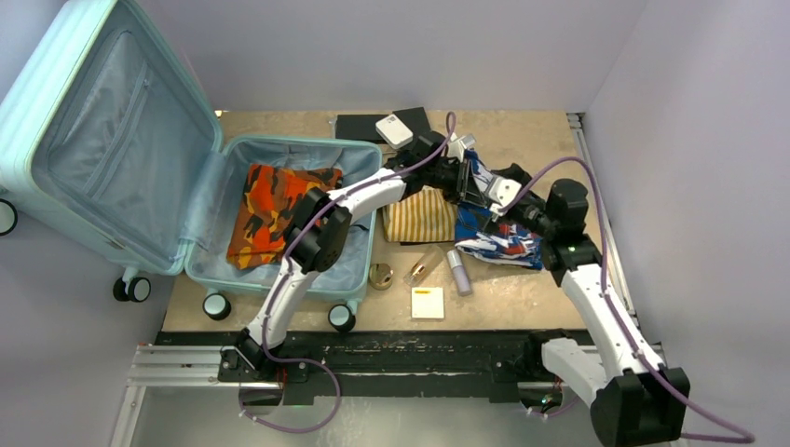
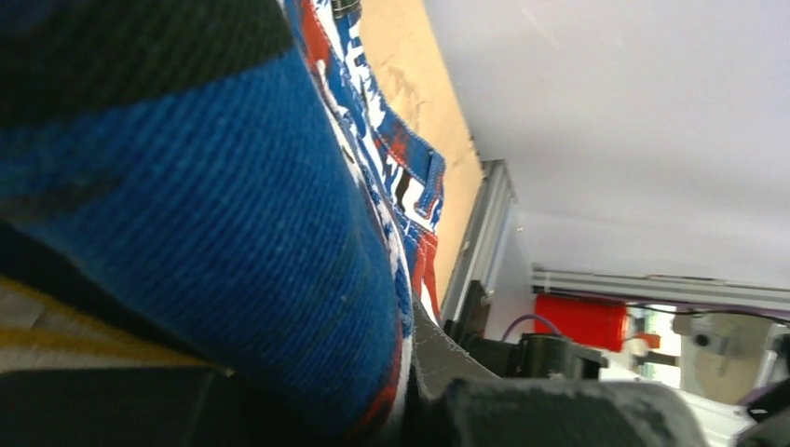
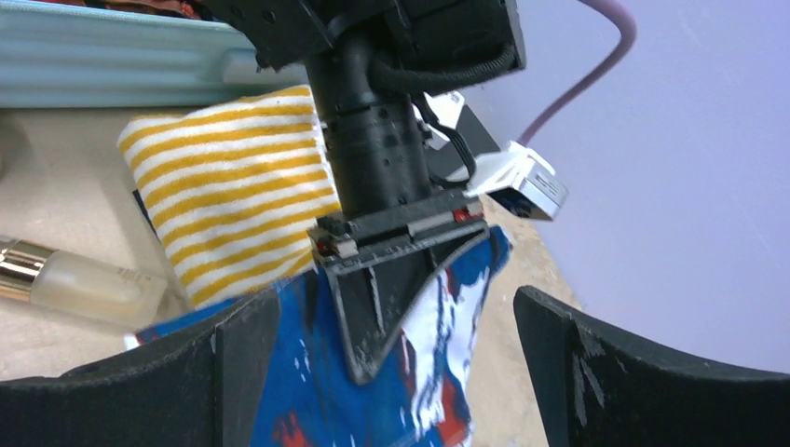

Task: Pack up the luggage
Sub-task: Pick up the clothes at the center of the board.

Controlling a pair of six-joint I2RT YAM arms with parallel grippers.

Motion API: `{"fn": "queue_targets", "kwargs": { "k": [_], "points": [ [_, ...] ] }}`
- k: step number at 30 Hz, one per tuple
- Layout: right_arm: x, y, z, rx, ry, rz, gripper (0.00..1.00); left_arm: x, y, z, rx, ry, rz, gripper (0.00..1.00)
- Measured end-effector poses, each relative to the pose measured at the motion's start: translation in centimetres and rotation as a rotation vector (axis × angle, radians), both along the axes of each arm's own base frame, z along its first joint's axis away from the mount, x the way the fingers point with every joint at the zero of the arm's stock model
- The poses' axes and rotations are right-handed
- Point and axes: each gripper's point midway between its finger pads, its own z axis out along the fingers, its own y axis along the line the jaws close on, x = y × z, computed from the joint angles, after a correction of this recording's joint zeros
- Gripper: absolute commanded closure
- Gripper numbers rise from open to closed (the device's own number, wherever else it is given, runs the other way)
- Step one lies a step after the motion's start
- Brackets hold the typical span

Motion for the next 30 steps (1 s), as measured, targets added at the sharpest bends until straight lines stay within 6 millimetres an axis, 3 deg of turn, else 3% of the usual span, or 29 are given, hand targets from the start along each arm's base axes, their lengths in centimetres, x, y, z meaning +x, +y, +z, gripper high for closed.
{"fn": "queue_targets", "kwargs": {
  "k": [5,11,15,18,21,23,30],
  "points": [
    [-1.3,-0.7,3.1,0.021,0.008,-0.003,0.01,-0.1,1.7,1.8,0.092,-0.095,0.021,1.00],
    [-2.4,-0.8,4.7,0.048,0.007,-0.009,0.01,0.0,5.0,8.9,0.102,-0.242,0.067,1.00],
    [-2.5,-0.9,4.6,0.057,0.018,-0.025,0.01,0.6,9.3,13.1,0.074,-0.283,0.126,1.00],
    [-2.5,-1.2,4.5,0.064,0.020,-0.044,0.01,1.7,13.6,14.6,0.064,-0.276,0.167,1.00],
    [-2.4,-1.3,4.2,0.073,0.024,-0.060,0.01,2.9,17.4,14.3,0.094,-0.259,0.192,1.00],
    [-2.2,-1.5,3.9,0.077,0.025,-0.071,0.01,3.5,19.9,13.1,0.142,-0.234,0.203,1.00],
    [-1.8,-1.8,2.8,0.086,0.034,-0.103,0.01,2.4,28.0,9.0,0.318,-0.117,0.186,1.00]
  ]
}}
